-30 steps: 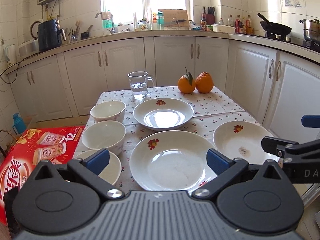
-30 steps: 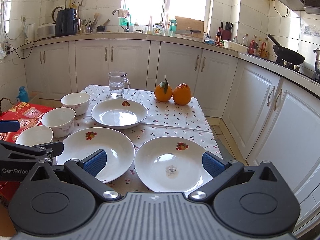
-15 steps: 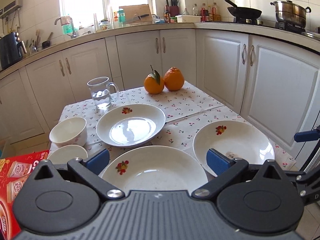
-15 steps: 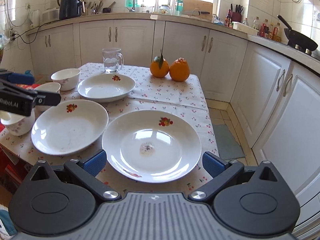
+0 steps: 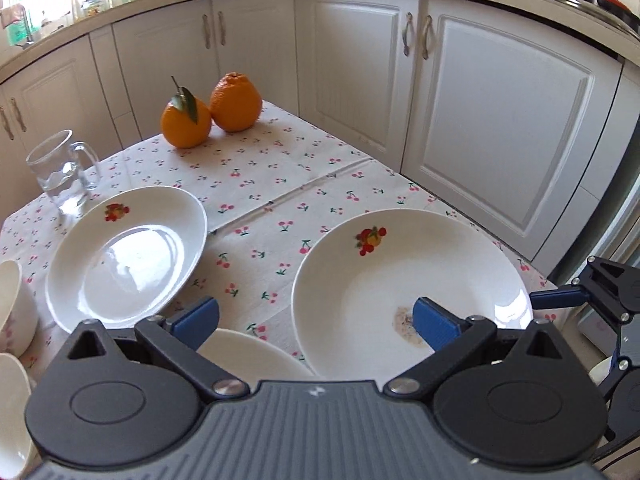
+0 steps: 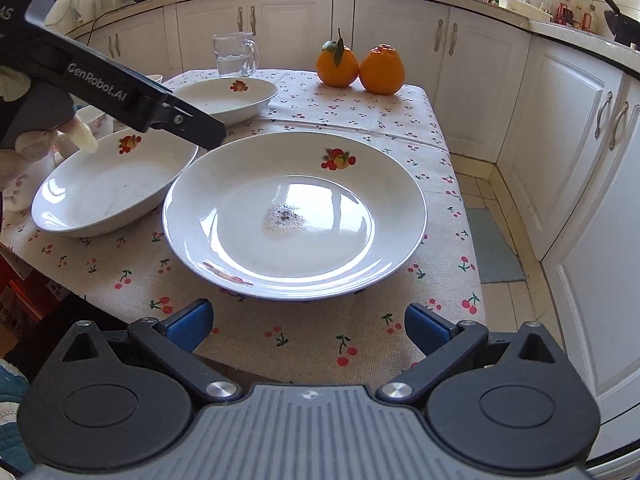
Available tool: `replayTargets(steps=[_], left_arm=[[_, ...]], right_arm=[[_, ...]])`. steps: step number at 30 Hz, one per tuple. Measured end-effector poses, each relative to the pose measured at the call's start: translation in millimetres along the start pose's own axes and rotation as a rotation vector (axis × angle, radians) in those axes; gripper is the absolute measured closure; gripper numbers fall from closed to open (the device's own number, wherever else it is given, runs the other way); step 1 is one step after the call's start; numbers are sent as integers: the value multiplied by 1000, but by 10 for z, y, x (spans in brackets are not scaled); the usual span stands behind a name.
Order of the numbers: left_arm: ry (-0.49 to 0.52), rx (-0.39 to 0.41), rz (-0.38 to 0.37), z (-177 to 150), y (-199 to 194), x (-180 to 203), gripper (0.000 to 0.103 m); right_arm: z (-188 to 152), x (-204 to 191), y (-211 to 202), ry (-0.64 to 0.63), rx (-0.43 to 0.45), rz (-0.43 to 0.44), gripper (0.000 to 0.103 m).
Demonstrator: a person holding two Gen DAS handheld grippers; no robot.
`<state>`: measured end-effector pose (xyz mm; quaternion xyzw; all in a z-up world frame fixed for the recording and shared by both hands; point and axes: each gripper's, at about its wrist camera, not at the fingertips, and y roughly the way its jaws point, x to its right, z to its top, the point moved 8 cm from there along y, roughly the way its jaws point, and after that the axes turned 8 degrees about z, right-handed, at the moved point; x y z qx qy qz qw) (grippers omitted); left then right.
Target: Organize plates and bowls
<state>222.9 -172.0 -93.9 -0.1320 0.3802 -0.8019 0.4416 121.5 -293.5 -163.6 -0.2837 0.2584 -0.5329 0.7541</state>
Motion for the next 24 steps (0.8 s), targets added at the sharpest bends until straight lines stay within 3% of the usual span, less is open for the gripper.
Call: replayTargets(steps=[9, 11, 13, 15, 17, 19, 24], left_arm=[[50, -97, -107, 111, 488, 159, 3], [62, -112, -129, 123, 554, 185, 7], [80, -130, -139, 126, 625, 201, 21], [85, -149, -148, 120, 685, 202, 28], [84, -161, -165, 111, 717, 203, 32], [88, -168, -180, 111, 731, 209, 37], [87, -180, -201, 123, 745, 197, 38]], right_arm=[[-16, 28, 116, -39, 25, 65, 0], [-15, 33, 121, -48, 39, 71, 0], [-15, 30, 126, -62, 51, 84, 0], [-5, 35, 130, -68, 60, 92, 5], [15, 20, 121, -82, 69, 103, 12], [29, 18, 124, -86, 70, 103, 13], [45, 36, 119, -81, 70, 101, 15]])
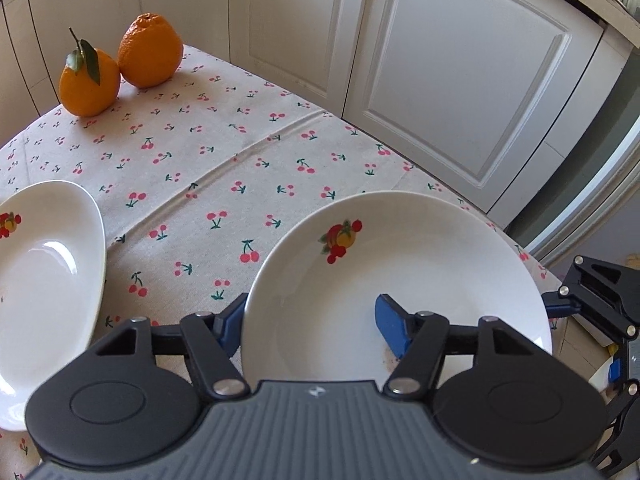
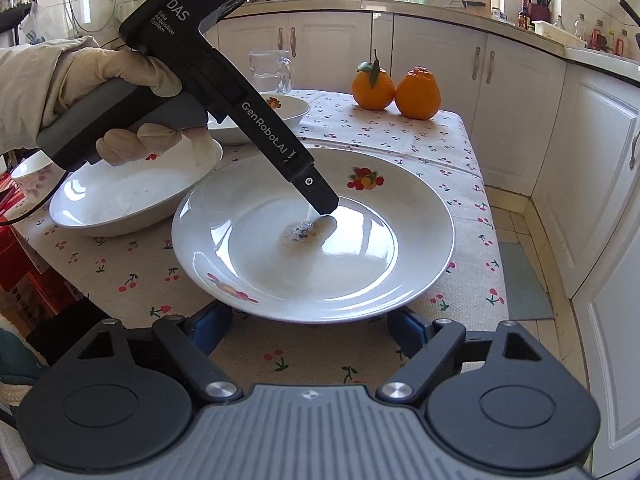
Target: Organize plates and bowls
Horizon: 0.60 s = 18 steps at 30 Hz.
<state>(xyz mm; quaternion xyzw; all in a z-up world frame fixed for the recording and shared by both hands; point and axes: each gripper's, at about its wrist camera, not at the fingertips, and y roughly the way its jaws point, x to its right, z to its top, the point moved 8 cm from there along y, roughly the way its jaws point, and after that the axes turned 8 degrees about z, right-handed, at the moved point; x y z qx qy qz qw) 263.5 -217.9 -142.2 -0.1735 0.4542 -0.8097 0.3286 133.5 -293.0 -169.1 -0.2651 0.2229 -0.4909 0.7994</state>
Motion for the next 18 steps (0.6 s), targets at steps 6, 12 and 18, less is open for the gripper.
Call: replayTargets(steps=[6, 12, 18], left_arm=[[4, -13, -12, 38, 30, -13, 38], [2, -6, -24, 182, 92, -33, 38], [5, 2, -24, 405, 205, -82, 38]], right_arm=[[17, -9, 3, 0, -14, -1, 15], [57, 58, 56, 3, -28, -7, 15], [146, 242, 144, 8, -34, -20, 15]])
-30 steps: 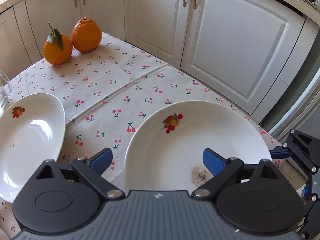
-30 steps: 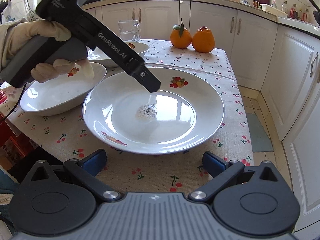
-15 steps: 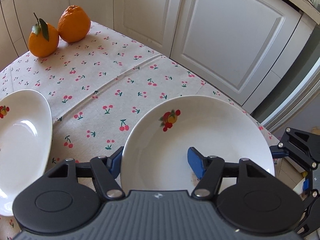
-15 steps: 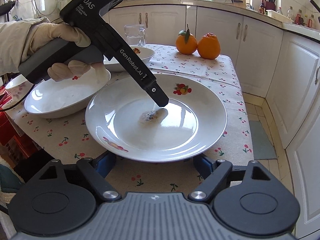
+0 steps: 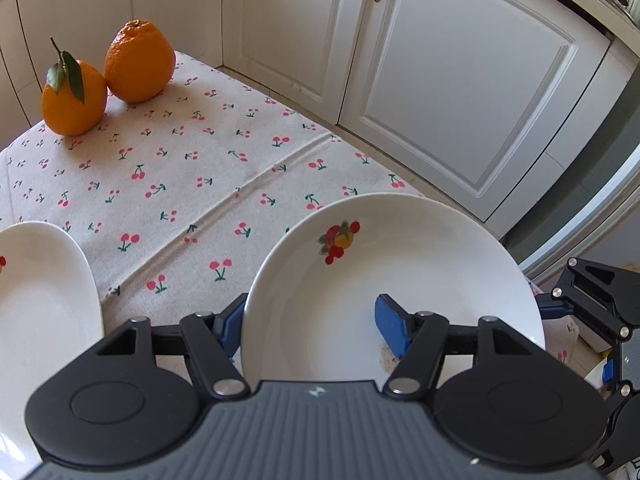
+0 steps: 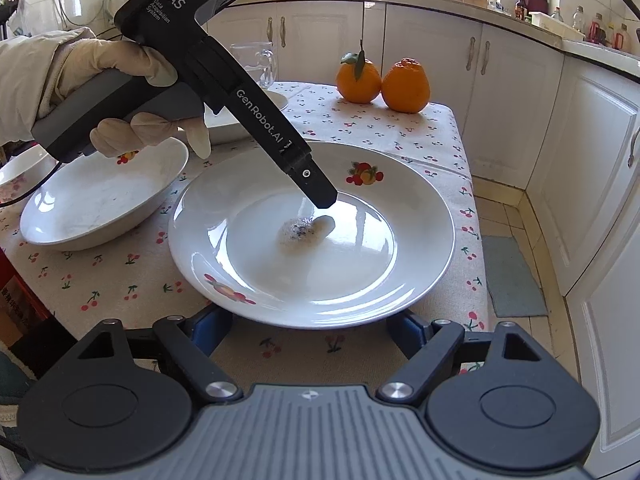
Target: Organize plates and bowls
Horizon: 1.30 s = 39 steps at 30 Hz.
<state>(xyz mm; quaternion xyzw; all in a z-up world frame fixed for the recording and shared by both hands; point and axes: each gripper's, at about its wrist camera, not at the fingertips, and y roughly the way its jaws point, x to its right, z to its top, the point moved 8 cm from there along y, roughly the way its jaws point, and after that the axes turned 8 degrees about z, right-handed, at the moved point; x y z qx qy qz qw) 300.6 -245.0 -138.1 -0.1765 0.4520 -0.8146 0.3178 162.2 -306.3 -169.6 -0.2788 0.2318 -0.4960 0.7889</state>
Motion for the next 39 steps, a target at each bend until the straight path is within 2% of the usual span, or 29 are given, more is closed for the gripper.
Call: replayTargets(steps=[16, 38, 39], left_arm=[[-19, 27, -4, 459, 278, -222, 38], [-17, 48, 1, 616, 301, -253, 37], [-17, 51, 2, 621, 292, -251, 35]], right_arm=[[282, 457, 266, 2, -3, -35, 15], [338, 541, 339, 13, 7, -40, 15], [338, 542, 335, 13, 6, -40, 15]])
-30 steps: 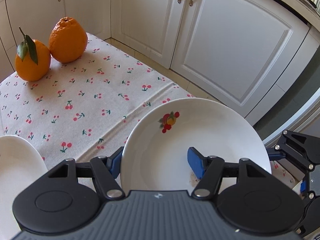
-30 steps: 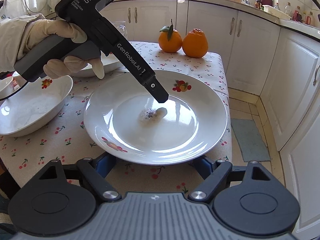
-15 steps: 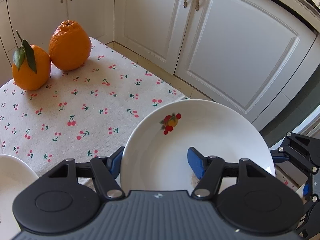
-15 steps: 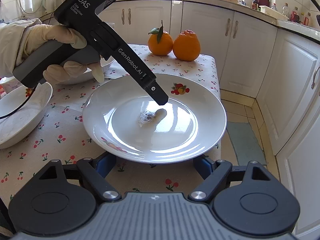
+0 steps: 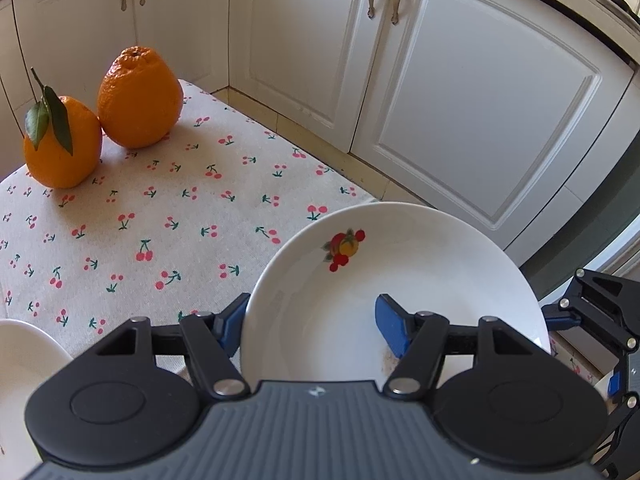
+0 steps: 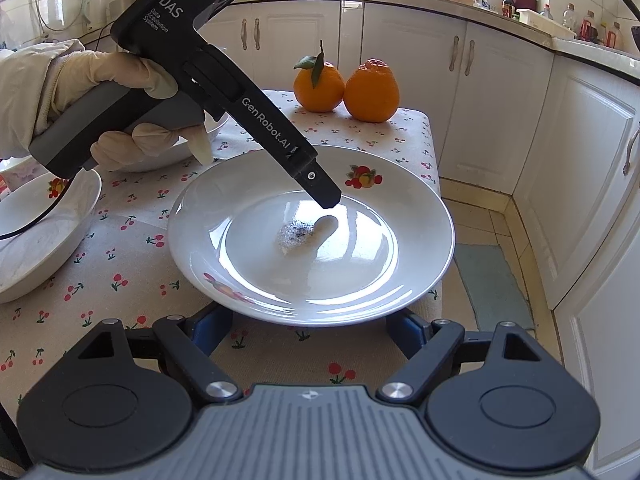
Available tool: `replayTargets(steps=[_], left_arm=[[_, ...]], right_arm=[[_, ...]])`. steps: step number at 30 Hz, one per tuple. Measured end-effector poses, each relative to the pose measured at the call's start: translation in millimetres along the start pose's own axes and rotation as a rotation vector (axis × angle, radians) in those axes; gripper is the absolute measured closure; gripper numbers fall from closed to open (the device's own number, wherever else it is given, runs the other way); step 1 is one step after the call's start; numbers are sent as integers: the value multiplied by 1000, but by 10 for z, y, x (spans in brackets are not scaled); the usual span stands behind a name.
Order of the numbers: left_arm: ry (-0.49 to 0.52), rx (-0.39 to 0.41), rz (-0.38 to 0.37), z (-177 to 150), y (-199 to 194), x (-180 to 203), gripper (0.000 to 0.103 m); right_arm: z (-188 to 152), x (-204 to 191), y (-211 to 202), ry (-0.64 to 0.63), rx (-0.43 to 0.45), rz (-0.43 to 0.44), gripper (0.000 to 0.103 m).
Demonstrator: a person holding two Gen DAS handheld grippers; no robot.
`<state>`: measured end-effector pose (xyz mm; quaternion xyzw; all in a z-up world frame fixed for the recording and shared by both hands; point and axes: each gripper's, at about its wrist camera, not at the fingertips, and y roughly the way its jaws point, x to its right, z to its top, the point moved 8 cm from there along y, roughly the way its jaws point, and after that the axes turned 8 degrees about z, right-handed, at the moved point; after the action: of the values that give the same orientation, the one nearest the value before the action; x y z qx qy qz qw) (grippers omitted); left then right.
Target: Organize plates and bowls
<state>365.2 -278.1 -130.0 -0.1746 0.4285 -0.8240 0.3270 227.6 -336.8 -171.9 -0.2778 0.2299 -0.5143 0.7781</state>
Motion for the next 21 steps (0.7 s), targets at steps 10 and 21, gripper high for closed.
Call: replayTargets(steps=[10, 21], left_arm=[[-14, 104, 75, 18, -555, 10, 16], [-13, 242, 197, -351, -1646, 152, 10]], right_arm=[[-27, -182, -175, -34, 9, -2, 1], [10, -610, -573, -24, 104, 31, 0]])
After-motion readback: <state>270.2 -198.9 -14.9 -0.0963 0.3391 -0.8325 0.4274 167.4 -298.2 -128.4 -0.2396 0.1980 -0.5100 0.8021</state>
